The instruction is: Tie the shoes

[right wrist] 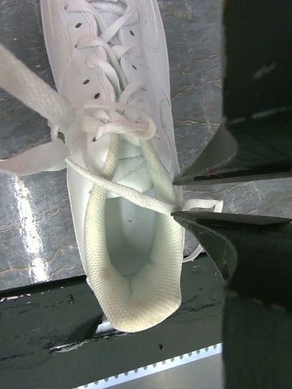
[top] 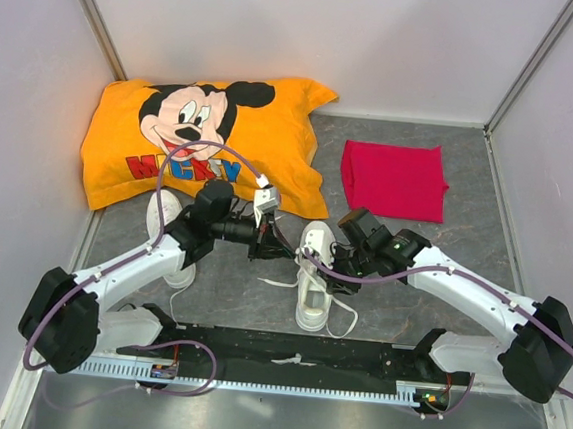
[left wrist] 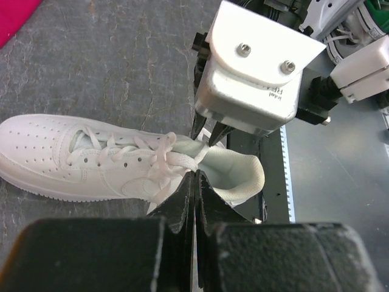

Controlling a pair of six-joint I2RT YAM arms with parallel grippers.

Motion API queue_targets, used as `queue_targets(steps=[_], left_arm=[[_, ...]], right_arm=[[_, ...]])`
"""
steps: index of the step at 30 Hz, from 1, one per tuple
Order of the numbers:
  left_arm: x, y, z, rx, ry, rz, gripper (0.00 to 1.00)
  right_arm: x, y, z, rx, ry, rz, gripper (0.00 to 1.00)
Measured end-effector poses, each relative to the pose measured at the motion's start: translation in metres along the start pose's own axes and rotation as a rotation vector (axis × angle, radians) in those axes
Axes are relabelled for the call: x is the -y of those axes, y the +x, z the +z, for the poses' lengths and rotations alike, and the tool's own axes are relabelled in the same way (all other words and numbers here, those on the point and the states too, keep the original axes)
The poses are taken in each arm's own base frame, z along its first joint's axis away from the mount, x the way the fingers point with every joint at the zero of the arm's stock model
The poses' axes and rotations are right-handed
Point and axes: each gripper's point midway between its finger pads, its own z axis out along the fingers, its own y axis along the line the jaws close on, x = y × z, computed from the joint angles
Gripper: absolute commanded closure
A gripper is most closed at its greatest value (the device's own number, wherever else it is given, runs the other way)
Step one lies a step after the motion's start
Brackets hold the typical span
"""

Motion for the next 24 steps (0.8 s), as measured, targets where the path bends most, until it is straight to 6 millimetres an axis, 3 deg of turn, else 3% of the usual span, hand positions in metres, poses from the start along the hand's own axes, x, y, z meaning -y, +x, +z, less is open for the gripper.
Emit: queue_targets(steps=[12, 24], left_arm=[[-0.009, 0.025, -0.009, -0.005, -0.063, -0.204, 0.98], [-0.030, 0.053, -0.003, -0.056, -0.128, -0.371, 0.99]], right_arm=[[0.001, 0.004, -0.001, -0.009, 0.013, -0.008, 0.76], [0.001, 0.005, -0.001, -0.013, 0.013, -0.014, 0.77]])
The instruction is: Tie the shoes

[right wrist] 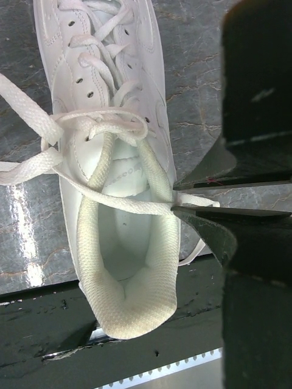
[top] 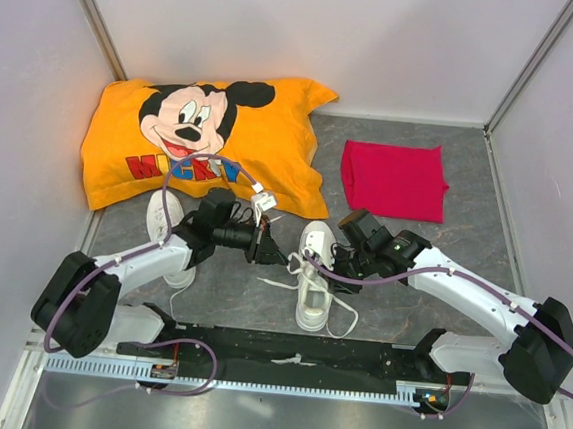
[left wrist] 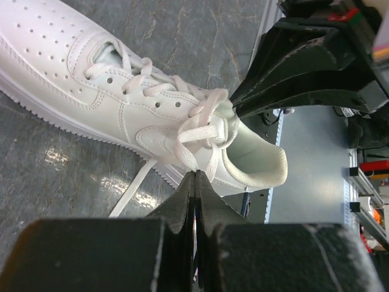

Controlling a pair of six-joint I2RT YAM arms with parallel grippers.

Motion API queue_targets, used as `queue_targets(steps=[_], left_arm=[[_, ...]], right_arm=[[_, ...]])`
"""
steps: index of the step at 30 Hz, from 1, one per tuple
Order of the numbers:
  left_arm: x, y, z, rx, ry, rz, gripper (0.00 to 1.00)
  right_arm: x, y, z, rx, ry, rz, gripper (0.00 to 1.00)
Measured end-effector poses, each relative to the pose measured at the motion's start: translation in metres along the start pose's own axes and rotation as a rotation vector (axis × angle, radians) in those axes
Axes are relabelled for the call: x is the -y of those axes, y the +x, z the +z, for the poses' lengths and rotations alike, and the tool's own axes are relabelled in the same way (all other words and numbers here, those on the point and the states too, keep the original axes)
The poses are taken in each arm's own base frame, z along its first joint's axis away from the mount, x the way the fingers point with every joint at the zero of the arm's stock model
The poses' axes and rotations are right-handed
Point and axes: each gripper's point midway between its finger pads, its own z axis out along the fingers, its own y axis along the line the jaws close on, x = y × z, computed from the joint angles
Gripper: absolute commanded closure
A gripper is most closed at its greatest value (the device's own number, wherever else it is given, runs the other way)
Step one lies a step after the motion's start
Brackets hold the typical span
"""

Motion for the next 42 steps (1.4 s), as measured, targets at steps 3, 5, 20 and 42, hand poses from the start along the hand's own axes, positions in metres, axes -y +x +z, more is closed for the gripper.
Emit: queue_targets(steps=[3, 5, 20, 42], left_arm=[[-0.003, 0.002, 0.001, -0.007, -0.004, -0.021, 0.98], [-0.002, 0.002, 0.001, -0.008, 0.004, -0.021, 0.98], [0.052, -0.044, -0.011, 0.096, 0.172, 0.071, 0.99], [0.029, -0.039, -0.025, 0.108, 0.133, -0.159, 0.98]], right_arm=[[0.000, 0.001, 0.000, -0.002, -0.001, 0.001, 0.77], [0.000, 0.001, 0.000, -0.003, -0.001, 0.001, 0.77], [0.001, 0.002, 0.002, -0.012, 0.003, 0.007, 0.77], [0.005, 0.007, -0.001, -0.035, 0.031, 0.007, 0.74]])
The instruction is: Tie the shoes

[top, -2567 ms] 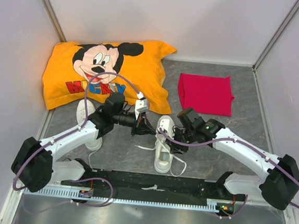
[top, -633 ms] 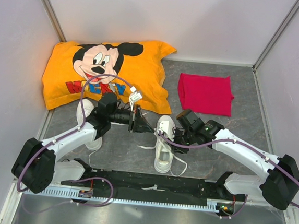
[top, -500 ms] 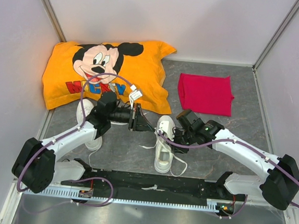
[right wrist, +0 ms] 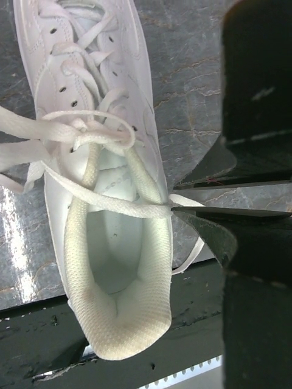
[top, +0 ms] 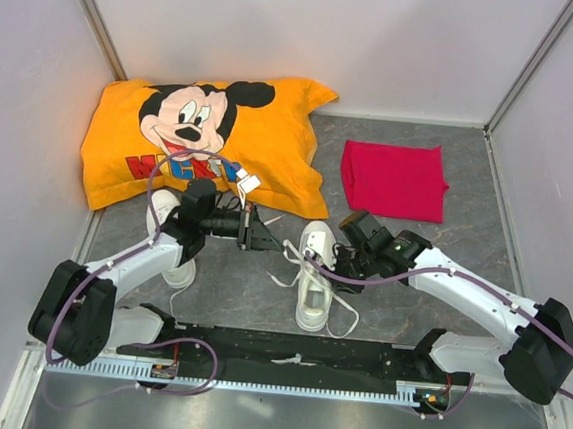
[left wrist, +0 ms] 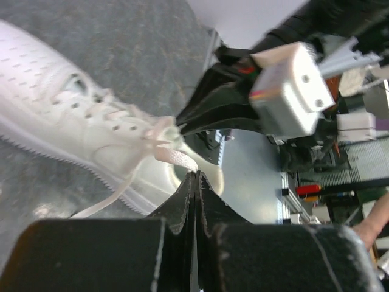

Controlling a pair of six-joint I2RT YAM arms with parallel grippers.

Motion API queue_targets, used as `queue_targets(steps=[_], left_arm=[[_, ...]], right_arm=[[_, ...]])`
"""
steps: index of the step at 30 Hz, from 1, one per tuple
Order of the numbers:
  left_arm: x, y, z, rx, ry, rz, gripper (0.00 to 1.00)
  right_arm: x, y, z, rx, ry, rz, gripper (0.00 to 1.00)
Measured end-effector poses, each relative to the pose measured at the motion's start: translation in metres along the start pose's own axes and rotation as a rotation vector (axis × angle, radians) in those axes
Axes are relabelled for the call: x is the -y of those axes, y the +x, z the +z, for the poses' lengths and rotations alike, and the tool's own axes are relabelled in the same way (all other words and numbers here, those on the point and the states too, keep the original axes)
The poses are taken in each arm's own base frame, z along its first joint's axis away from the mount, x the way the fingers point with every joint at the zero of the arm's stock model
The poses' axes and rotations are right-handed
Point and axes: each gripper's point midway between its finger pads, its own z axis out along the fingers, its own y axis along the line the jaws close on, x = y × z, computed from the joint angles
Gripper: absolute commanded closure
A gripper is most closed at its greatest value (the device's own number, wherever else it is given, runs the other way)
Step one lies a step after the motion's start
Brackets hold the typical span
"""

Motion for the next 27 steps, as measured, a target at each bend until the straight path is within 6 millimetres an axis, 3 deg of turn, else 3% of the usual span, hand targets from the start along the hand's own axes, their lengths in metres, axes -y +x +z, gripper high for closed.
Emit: queue_targets(steps=[5, 11, 16, 19, 23, 27], left_arm=[[-0.031, 0.003, -0.004, 0.004, -0.077, -0.072, 0.98], [-0.057, 0.024, 0.000, -0.054, -0.126, -0.172, 0.99], [-0.071, 0.035, 0.001, -0.081, -0.161, -0.233, 0.94], [-0.075, 0.038, 0.001, -0.087, -0.170, -0.244, 0.84], [-0.075, 0.038, 0.001, -0.090, -0.166, -0.241, 0.60], [-0.066, 0.032, 0.000, -0.081, -0.147, -0.205, 0.53]], right_arm=[[0.001, -0.001, -0.007, 0.008, 0.027, -0.012, 0.65], [-0.002, -0.002, -0.013, 0.023, 0.022, -0.026, 0.50], [-0.009, -0.003, -0.013, 0.037, -0.019, -0.044, 0.50], [-0.011, -0.004, -0.010, 0.038, -0.040, -0.048, 0.50], [-0.012, -0.001, -0.004, 0.019, -0.065, -0.043, 0.51], [-0.012, 0.000, -0.002, 0.015, -0.071, -0.048, 0.53]])
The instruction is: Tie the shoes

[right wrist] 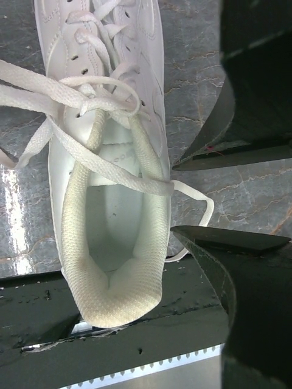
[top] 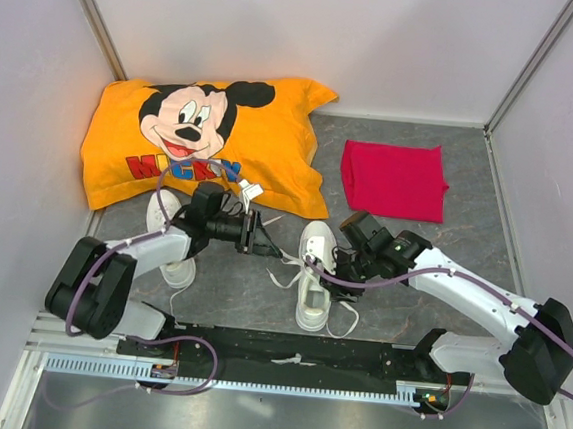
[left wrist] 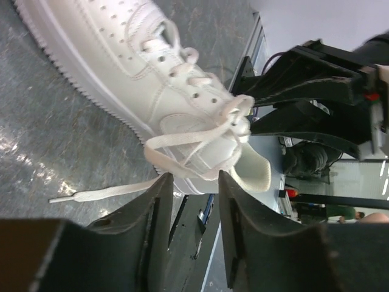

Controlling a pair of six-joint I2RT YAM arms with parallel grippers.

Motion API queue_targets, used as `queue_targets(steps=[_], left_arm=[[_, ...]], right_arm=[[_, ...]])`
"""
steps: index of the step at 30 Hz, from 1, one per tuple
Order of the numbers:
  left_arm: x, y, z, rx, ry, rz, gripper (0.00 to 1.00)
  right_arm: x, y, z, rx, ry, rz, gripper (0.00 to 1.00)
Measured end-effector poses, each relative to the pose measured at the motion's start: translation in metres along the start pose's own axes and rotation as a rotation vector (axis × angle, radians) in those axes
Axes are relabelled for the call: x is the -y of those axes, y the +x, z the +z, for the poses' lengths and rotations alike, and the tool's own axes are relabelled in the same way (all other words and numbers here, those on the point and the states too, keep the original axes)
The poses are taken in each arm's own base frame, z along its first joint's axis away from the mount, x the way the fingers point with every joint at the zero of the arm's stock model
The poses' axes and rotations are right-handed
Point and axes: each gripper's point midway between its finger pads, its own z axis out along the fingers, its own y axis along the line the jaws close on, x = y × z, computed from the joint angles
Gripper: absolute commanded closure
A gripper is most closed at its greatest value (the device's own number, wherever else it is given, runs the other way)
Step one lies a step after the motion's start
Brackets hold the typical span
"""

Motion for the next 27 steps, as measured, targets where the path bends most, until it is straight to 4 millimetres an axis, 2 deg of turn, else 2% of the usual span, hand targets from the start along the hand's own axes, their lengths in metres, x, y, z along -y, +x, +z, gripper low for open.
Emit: queue_targets(steps=[5, 9, 13, 16, 19, 23, 27], left_arm=[[0.030, -0.010, -0.012, 0.052, 0.047, 0.123, 0.51], [0.045, -0.011, -0.022, 0.092, 0.066, 0.189, 0.50], [0.049, -0.006, -0.028, 0.111, 0.068, 0.212, 0.49], [0.047, -0.004, -0.029, 0.114, 0.059, 0.209, 0.48], [0.040, -0.005, -0.030, 0.126, 0.032, 0.192, 0.48], [0.037, -0.010, -0.033, 0.151, 0.011, 0.198, 0.48], [0.043, -0.013, -0.037, 0.172, 0.014, 0.247, 0.48]], right_arm=[[0.001, 0.005, 0.005, 0.000, -0.001, -0.013, 0.56], [0.001, 0.009, 0.010, 0.001, 0.000, -0.019, 0.58], [0.001, 0.009, 0.011, 0.006, 0.000, -0.024, 0.66], [0.001, 0.009, 0.011, 0.009, -0.004, -0.025, 0.76], [0.001, 0.009, 0.011, 0.011, -0.002, -0.026, 0.96], [0.000, 0.009, 0.010, 0.015, 0.002, -0.026, 1.00], [0.004, 0.004, 0.004, 0.045, 0.031, -0.032, 1.00]])
